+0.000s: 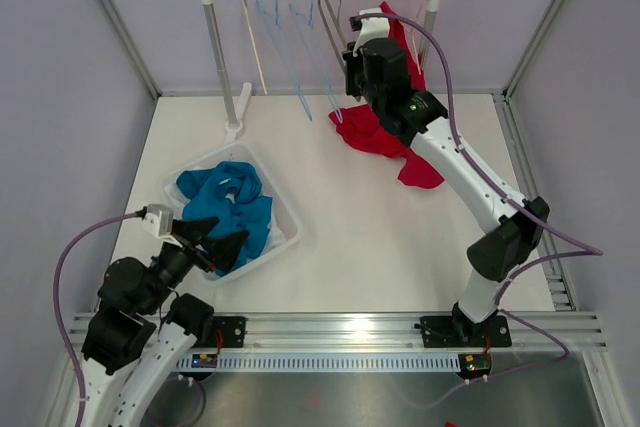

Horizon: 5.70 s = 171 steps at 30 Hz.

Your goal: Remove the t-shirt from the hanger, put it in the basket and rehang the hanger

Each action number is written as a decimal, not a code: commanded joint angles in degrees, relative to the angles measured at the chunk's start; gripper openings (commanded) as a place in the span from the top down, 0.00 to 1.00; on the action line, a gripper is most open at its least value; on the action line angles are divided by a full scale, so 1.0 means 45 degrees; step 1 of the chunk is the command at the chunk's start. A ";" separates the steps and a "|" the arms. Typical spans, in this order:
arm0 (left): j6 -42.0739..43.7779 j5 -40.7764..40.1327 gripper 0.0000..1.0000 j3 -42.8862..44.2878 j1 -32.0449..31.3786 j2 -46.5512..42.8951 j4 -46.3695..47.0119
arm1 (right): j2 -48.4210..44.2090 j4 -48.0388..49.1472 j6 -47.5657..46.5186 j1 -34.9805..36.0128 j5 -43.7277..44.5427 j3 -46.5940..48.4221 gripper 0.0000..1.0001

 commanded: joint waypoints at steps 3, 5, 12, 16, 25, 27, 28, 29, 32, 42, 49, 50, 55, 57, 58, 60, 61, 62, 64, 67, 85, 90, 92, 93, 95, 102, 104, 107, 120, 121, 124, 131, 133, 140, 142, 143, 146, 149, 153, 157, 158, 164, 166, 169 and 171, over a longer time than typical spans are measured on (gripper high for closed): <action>0.0389 0.1112 0.01 0.0066 0.0063 0.0680 0.0525 | 0.0719 0.0369 -0.0468 -0.0263 0.0351 0.1560 1.00; 0.0409 0.1191 0.01 0.0066 0.0064 0.0759 0.0525 | 0.0934 0.0407 -0.0488 -0.0360 0.0391 0.1581 1.00; 0.0409 0.1132 0.01 0.0047 0.0258 0.0759 0.0525 | 0.1462 0.0369 -0.0468 -0.0478 0.0215 0.1834 1.00; 0.0429 0.1327 0.01 0.0085 0.0511 0.0954 0.0525 | 0.1288 0.0329 -0.0332 -0.0478 0.0020 0.1758 1.00; 0.0468 0.1581 0.01 0.0066 0.0903 0.1169 0.0564 | -0.1305 -0.0294 -0.0058 -0.0478 -0.0663 0.0215 0.34; 0.0487 0.1620 0.01 0.0066 0.0942 0.1208 0.0603 | -0.1894 -0.0334 -0.0097 -0.0478 -0.0917 -0.0331 0.32; 0.0487 0.1621 0.01 0.0066 0.0942 0.1228 0.0603 | -0.2535 -0.0219 -0.0174 -0.0478 -0.1034 -0.0894 0.32; 0.0468 0.1621 0.01 0.0047 0.0962 0.1247 0.0584 | -0.2870 -0.0024 -0.0233 -0.0498 -0.1035 -0.1286 0.32; 0.0468 0.1659 0.01 0.0046 0.0981 0.1267 0.0622 | -0.3907 0.0563 -0.0196 -0.0770 -0.0996 -0.2515 0.44; 0.0429 0.1582 0.01 0.0007 0.1001 0.1091 0.0603 | -0.2233 -0.1875 0.0371 -0.3794 -0.1776 -0.0687 0.68; 0.0448 0.1620 0.01 0.0007 0.1001 0.0935 0.0622 | -0.0160 -0.3167 0.0217 -0.5107 -0.3357 0.1345 0.58; 0.0448 0.1640 0.01 0.0007 0.1001 0.0954 0.0603 | -0.0062 -0.3128 0.0119 -0.5146 -0.3959 0.1347 0.58; 0.0468 0.1679 0.01 0.0007 0.1001 0.1033 0.0603 | 0.0466 -0.2913 -0.0136 -0.5146 -0.4239 0.1659 0.58; 0.0468 0.1660 0.01 0.0007 0.1001 0.1052 0.0603 | 0.0738 -0.2854 -0.0292 -0.5146 -0.4180 0.1950 0.59; 0.0468 0.1660 0.01 0.0007 0.1020 0.1033 0.0603 | 0.0837 -0.2873 -0.0331 -0.5146 -0.4180 0.2049 0.60; 0.0468 0.1640 0.01 0.0007 0.1020 0.1052 0.0603 | 0.1071 -0.2874 -0.0488 -0.5146 -0.4083 0.2225 0.61; 0.0468 0.1640 0.01 0.0007 0.1020 0.1071 0.0603 | 0.1130 -0.2874 -0.0468 -0.5127 -0.3831 0.2264 0.62; 0.0468 0.1621 0.01 0.0007 0.1020 0.1091 0.0603 | 0.1227 -0.2874 -0.0488 -0.5146 -0.3732 0.2284 0.64; 0.0468 0.1621 0.01 0.0007 0.1001 0.1130 0.0603 | 0.1326 -0.2796 -0.0468 -0.5127 -0.3692 0.2323 0.68; 0.0468 0.1640 0.01 0.0027 0.1001 0.1247 0.0603 | 0.1560 -0.2854 -0.0488 -0.5146 -0.3964 0.2538 0.68; 0.0468 0.1797 0.01 0.0007 0.1235 0.1287 0.0623 | -0.0059 -0.1566 -0.0429 -0.4307 -0.3516 0.2070 1.00; 0.0448 0.1816 0.01 -0.0012 0.1235 0.1482 0.0623 | -0.1445 -0.0650 -0.0293 -0.4053 -0.3340 0.0610 1.00; 0.0487 0.1894 0.01 0.0046 0.1235 0.1482 0.0622 | -0.2107 -0.0279 -0.0040 -0.3994 -0.3418 -0.0229 1.00; 0.0507 0.1875 0.01 0.0066 0.1235 0.1443 0.0622 | -0.2344 -0.0160 0.0058 -0.3994 -0.3457 -0.0545 1.00; 0.0526 0.1836 0.01 0.0085 0.1235 0.1288 0.0642 | -0.3044 0.0307 0.0390 -0.3936 -0.3652 -0.1169 1.00; 0.0585 0.1971 0.01 0.0105 0.1235 0.1363 0.0739 | -0.4765 0.0758 0.1035 -0.3565 -0.3498 -0.3942 1.00; 0.0546 0.2185 0.01 0.0144 0.1235 0.1539 0.0856 | -0.5757 0.1089 0.1250 -0.3254 -0.2718 -0.5420 1.00; 0.0273 0.2711 0.01 0.0261 0.1235 0.1891 0.0954 | -0.7357 0.1053 0.1796 -0.2921 -0.1429 -0.7626 1.00; -0.2224 0.5348 0.01 0.1980 0.1216 0.4097 0.2982 | -1.6308 -0.2814 0.5039 -0.0986 -0.4365 -1.0999 1.00; -0.2537 0.5834 0.01 0.2019 0.1216 0.4292 0.3334 | -1.6717 -0.2912 0.5078 -0.0986 -0.4800 -1.0746 1.00; -0.3437 0.6364 0.01 0.2642 0.1196 0.5112 0.4214 | -1.6761 -0.3031 0.4826 -0.1006 -0.6344 -0.8954 1.00; -0.3075 0.3702 0.01 0.3971 -0.4475 0.6988 0.5544 | -1.4048 -0.0378 0.5351 -0.0986 -0.8982 -0.7325 1.00; -0.2097 0.0334 0.01 0.4185 -0.7729 0.7846 0.5505 | -1.3385 0.0461 0.5508 -0.0986 -0.8927 -0.7073 1.00; -0.0295 -0.4896 0.01 0.5513 -1.2569 1.1654 0.6421 | -1.1879 0.1735 0.6016 -0.0617 -0.8283 -0.6544 1.00; -0.0061 -0.5270 0.01 0.5612 -1.2845 1.2299 0.7063 | -1.1722 0.2066 0.6036 -0.0285 -0.8068 -0.6505 1.00; -0.0021 -0.5467 0.01 0.5767 -1.2943 1.2960 0.7203 | -1.1624 0.2106 0.5978 -0.0109 -0.7854 -0.6447 1.00; 0.0038 -0.5801 0.01 0.6022 -1.3100 1.4113 0.7925 | -1.1117 0.2146 0.5394 0.1022 -0.6783 -0.6212 1.00; 0.0096 -0.5703 0.01 0.6412 -1.3198 1.4896 0.8396 | -1.0628 0.2009 0.4710 0.2565 -0.5415 -0.6075 1.00; 0.0233 -0.6426 0.01 0.6492 -1.3335 1.4939 0.8512 | -1.0296 0.1853 0.3655 0.3856 -0.3285 -0.5997 1.00; 0.0486 -0.7012 0.01 0.6569 -1.3491 1.5094 0.8533 | -1.0062 0.1717 0.3458 0.4345 -0.2775 -0.6017 1.00; 0.0545 -0.7032 0.01 0.6628 -1.3511 1.5172 0.8533 | -0.9964 0.1678 0.3322 0.4636 -0.2445 -0.6036 1.00; 0.0975 -0.8282 0.30 0.6688 -1.3823 1.5505 0.8786 | -0.9904 0.1678 0.2950 0.5400 -0.1309 -0.6329 1.00; 0.0995 -0.8243 0.63 0.6648 -1.3823 1.5505 0.8826 | -0.9982 0.1638 0.2930 0.5439 -0.1309 -0.6290 1.00; 0.0820 -0.7931 0.93 0.6375 -1.3940 1.5428 0.8787 | -1.0138 0.1521 0.2697 0.5440 -0.1192 -0.6018 1.00; 0.0819 -0.7698 1.00 0.6064 -1.4192 1.5388 0.8709 | -1.0158 0.1579 0.2346 0.5440 -0.1211 -0.5706 1.00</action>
